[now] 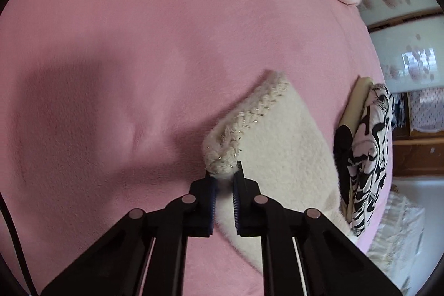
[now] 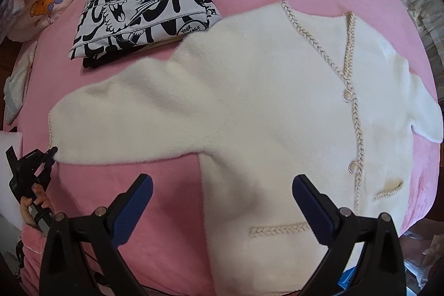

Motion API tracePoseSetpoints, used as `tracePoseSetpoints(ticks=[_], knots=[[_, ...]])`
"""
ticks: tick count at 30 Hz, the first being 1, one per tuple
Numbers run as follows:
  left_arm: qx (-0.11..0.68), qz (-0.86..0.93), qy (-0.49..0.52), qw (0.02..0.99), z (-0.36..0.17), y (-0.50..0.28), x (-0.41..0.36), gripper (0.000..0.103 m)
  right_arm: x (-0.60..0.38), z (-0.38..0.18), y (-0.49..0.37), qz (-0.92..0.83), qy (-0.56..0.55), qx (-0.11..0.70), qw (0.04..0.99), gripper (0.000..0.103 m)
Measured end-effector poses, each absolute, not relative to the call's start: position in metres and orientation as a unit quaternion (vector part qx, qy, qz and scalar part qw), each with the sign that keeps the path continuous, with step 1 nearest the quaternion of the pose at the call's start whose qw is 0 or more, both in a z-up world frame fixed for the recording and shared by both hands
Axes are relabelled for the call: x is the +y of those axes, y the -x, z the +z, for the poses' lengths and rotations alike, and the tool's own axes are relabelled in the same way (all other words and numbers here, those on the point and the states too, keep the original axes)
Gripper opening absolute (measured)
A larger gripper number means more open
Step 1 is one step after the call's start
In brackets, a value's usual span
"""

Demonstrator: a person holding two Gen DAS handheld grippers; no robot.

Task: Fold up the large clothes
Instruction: 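Grasp the cardigan sleeve cuff with the left tool and lift it, then fold the held sleeve across the cardigan body with the left tool, release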

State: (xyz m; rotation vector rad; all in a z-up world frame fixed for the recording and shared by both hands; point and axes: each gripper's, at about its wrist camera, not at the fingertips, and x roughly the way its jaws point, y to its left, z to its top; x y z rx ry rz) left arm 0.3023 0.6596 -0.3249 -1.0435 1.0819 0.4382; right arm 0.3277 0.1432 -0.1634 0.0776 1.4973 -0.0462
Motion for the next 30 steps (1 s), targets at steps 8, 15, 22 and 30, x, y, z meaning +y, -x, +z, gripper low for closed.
tracePoseSetpoints(ticks=[8, 15, 22, 30], knots=[[0.492, 0.164, 0.36, 0.776, -0.261, -0.321, 0.623, 0.006, 0.132, -0.166, -0.323, -0.03, -0.053, 0.68, 0.73, 0.101], [0.481, 0.101, 0.244, 0.836, -0.196, -0.344, 0.546, 0.006, 0.117, -0.162, -0.318, -0.031, -0.077, 0.668, 0.739, 0.101], [0.459, -0.034, 0.188, 0.867, -0.144, -0.355, 0.442, 0.006, 0.086, -0.157, -0.309, -0.028, -0.106, 0.658, 0.745, 0.101], [0.473, -0.166, 0.156, 0.851, -0.136, -0.359, 0.29, 0.006, 0.011, -0.155, -0.295, -0.064, -0.154, 0.644, 0.746, 0.101]])
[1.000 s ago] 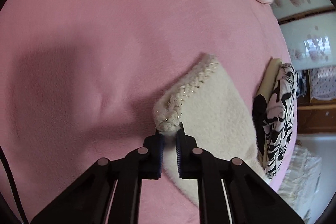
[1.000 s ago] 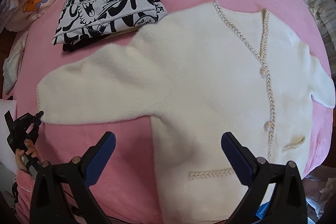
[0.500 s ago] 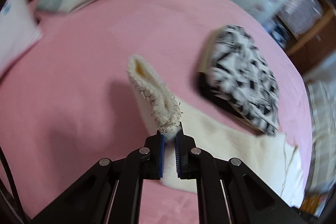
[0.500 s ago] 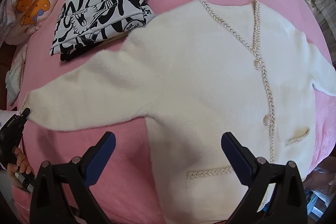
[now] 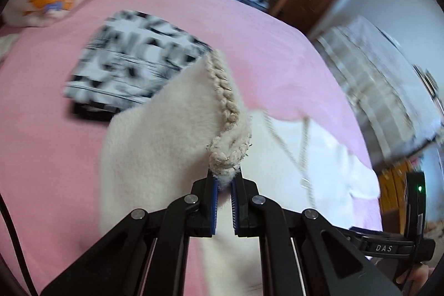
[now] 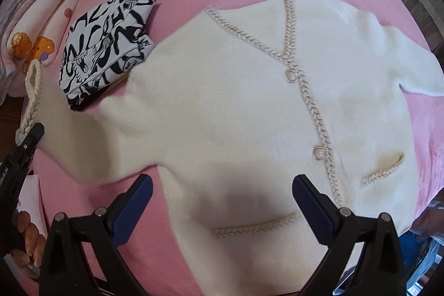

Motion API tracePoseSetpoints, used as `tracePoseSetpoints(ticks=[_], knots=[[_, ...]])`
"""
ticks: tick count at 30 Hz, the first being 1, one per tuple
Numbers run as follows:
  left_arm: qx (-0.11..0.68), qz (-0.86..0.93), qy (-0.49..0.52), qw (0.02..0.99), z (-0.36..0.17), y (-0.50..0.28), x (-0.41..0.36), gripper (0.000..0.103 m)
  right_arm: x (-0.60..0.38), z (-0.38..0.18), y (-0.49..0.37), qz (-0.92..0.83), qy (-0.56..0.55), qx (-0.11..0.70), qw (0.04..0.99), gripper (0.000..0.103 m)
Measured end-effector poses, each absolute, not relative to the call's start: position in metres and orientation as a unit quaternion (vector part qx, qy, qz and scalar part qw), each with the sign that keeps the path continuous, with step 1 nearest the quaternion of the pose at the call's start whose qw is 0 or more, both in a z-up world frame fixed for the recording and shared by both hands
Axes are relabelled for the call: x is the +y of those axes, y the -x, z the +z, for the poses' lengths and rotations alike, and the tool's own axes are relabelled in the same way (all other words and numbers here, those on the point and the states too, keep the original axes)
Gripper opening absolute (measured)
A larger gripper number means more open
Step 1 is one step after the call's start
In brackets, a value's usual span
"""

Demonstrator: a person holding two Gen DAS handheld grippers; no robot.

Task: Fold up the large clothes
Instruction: 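Fold the held sleeve across the cardigan body with the left tool, release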

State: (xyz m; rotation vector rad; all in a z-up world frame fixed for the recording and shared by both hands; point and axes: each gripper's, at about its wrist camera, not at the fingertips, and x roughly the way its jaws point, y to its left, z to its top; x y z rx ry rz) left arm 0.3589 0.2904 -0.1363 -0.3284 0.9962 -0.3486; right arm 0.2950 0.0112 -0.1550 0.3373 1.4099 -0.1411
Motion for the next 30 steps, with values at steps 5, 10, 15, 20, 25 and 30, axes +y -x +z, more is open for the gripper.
tracePoseSetpoints(ticks=[5, 10, 15, 20, 25, 30], knots=[[0.51, -0.199, 0.153, 0.823, -0.164, -0.359, 0.213, 0.007, -0.037, -0.159, -0.287, -0.092, -0.17, 0.64, 0.744, 0.101], [0.562, -0.194, 0.132, 0.793, -0.185, -0.352, 0.176, 0.028, -0.064, -0.171, -0.29, -0.093, -0.178, 0.648, 0.735, 0.101], [0.577, -0.168, 0.128, 0.789, -0.191, -0.346, 0.199, 0.049, -0.063, -0.183, -0.3, -0.058, -0.19, 0.656, 0.728, 0.101], [0.599, -0.094, 0.141, 0.783, -0.197, -0.339, 0.258, 0.066, -0.039, -0.192, -0.316, 0.006, -0.214, 0.664, 0.716, 0.095], [0.613, -0.021, 0.113, 0.782, -0.204, -0.338, 0.314, 0.071, -0.006, -0.208, -0.328, 0.085, -0.249, 0.675, 0.69, 0.089], [0.616, 0.021, 0.114, 0.779, -0.208, -0.337, 0.351, 0.071, 0.021, -0.239, -0.334, 0.11, -0.26, 0.696, 0.661, 0.077]])
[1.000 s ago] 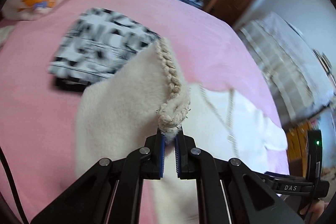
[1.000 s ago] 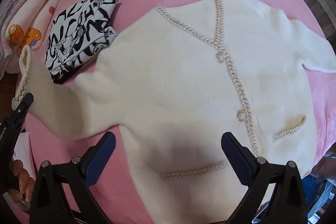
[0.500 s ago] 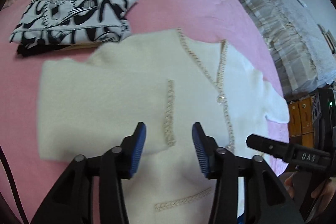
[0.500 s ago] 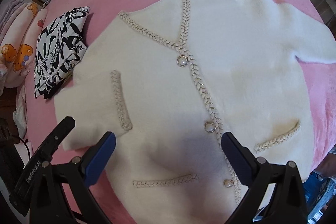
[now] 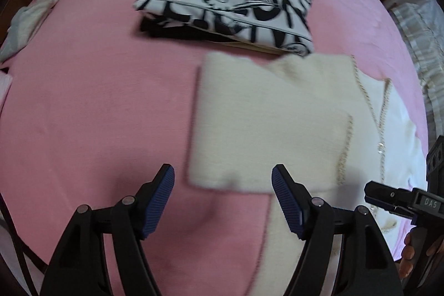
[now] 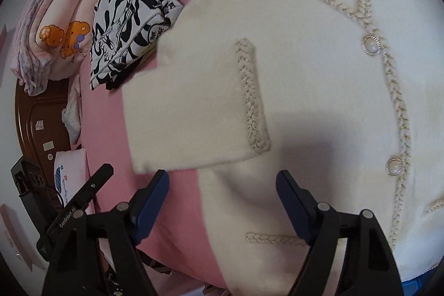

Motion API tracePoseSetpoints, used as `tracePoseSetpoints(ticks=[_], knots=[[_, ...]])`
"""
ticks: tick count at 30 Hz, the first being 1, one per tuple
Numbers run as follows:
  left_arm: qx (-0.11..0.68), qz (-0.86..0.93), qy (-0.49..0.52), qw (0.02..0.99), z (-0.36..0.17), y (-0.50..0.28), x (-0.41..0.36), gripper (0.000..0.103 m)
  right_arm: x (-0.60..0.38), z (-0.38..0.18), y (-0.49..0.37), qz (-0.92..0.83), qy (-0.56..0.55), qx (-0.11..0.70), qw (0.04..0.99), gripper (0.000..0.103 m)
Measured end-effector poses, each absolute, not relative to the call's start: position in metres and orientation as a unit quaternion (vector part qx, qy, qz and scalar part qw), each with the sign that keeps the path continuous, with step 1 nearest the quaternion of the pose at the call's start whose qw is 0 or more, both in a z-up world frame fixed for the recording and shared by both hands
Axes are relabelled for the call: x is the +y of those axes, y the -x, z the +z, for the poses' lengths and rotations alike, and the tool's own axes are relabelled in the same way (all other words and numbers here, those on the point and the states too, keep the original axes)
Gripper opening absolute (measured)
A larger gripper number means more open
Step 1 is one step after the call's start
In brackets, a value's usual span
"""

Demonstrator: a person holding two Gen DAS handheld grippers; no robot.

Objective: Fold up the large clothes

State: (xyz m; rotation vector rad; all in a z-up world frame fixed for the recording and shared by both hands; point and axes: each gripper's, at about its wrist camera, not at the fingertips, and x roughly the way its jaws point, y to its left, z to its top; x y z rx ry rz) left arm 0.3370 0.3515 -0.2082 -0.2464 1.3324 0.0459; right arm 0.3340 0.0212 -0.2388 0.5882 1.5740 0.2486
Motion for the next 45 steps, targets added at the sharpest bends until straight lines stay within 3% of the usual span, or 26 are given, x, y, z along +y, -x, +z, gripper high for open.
tracePoseSetpoints(ticks=[3, 13, 19, 20, 22, 27, 31, 45], knots=[[0.618, 0.035, 0.118, 0.776, -0.212, -0.336, 0.362, 0.071, 0.031, -0.257, -0.337, 0.105, -0.255, 0.709, 0.648, 0.074], [0.636, 0.052, 0.101, 0.764, -0.235, -0.334, 0.372, 0.071, 0.032, -0.289, -0.346, 0.059, -0.265, 0.718, 0.641, 0.043], [0.645, 0.038, 0.096, 0.757, -0.254, -0.346, 0.371, 0.071, 0.034, -0.3, -0.35, 0.031, -0.264, 0.724, 0.637, 0.04], [0.644, 0.038, 0.098, 0.758, -0.255, -0.347, 0.372, 0.071, 0.035, -0.3, -0.35, 0.023, -0.261, 0.724, 0.638, 0.037], [0.643, 0.038, 0.101, 0.758, -0.257, -0.349, 0.373, 0.071, 0.036, -0.302, -0.348, 0.004, -0.246, 0.728, 0.64, 0.02], [0.647, 0.04, 0.104, 0.754, -0.262, -0.35, 0.375, 0.071, 0.04, -0.307, -0.347, -0.026, -0.215, 0.738, 0.639, 0.005], [0.656, 0.042, 0.096, 0.748, -0.267, -0.348, 0.379, 0.071, 0.041, -0.312, -0.345, -0.036, -0.21, 0.746, 0.631, 0.0], [0.659, 0.028, 0.098, 0.745, -0.269, -0.339, 0.369, 0.071, 0.032, -0.267, -0.359, -0.016, -0.19, 0.706, 0.682, 0.0]])
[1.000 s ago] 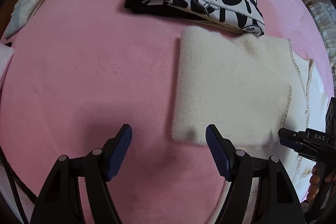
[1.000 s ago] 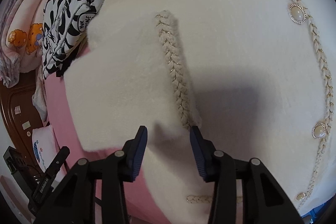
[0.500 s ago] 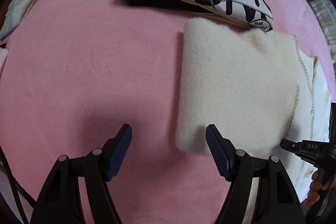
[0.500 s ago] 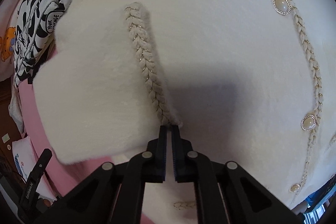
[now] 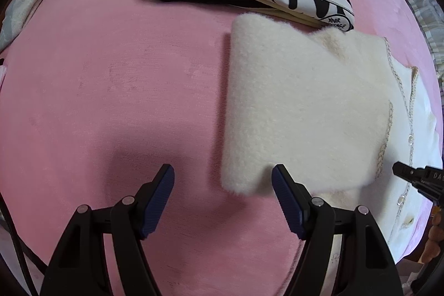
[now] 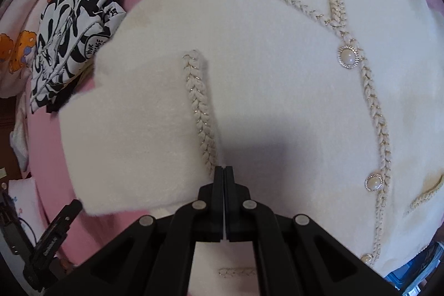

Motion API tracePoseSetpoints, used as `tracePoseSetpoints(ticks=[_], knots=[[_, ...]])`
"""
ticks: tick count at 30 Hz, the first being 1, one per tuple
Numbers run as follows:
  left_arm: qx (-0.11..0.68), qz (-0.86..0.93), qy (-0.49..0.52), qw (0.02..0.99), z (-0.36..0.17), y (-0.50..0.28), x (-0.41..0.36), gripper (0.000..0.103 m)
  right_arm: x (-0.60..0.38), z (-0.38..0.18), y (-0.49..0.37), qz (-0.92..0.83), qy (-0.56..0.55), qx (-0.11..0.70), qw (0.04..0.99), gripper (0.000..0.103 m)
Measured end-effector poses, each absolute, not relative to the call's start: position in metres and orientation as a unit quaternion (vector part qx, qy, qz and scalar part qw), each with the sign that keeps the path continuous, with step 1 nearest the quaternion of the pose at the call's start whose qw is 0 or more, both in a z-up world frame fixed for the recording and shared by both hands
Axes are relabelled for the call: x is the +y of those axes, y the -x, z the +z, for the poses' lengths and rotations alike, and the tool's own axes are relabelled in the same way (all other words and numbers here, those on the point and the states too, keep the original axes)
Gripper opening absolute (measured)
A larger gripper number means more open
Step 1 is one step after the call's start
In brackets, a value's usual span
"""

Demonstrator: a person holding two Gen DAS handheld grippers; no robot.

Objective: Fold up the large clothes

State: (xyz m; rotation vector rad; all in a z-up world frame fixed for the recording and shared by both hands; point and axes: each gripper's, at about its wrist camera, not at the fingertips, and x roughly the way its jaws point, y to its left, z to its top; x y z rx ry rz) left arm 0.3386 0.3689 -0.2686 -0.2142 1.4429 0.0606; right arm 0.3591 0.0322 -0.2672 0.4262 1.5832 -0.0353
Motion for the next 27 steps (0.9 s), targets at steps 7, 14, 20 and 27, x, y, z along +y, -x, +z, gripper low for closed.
tracePoseSetpoints(ticks=[7, 14, 20, 27], knots=[[0.659, 0.022, 0.096, 0.745, -0.268, -0.334, 0.357, 0.071, 0.03, -0.285, -0.369, 0.059, -0.232, 0.729, 0.641, 0.001], [0.659, 0.023, 0.094, 0.746, -0.267, -0.335, 0.356, 0.071, 0.049, -0.315, -0.349, 0.071, -0.282, 0.743, 0.603, 0.039], [0.663, 0.029, 0.097, 0.742, -0.271, -0.331, 0.368, 0.071, 0.036, -0.328, -0.344, 0.046, -0.331, 0.726, 0.602, 0.043], [0.669, 0.031, 0.1, 0.735, -0.275, -0.321, 0.372, 0.071, 0.02, -0.324, -0.347, 0.047, -0.389, 0.675, 0.625, 0.042]])
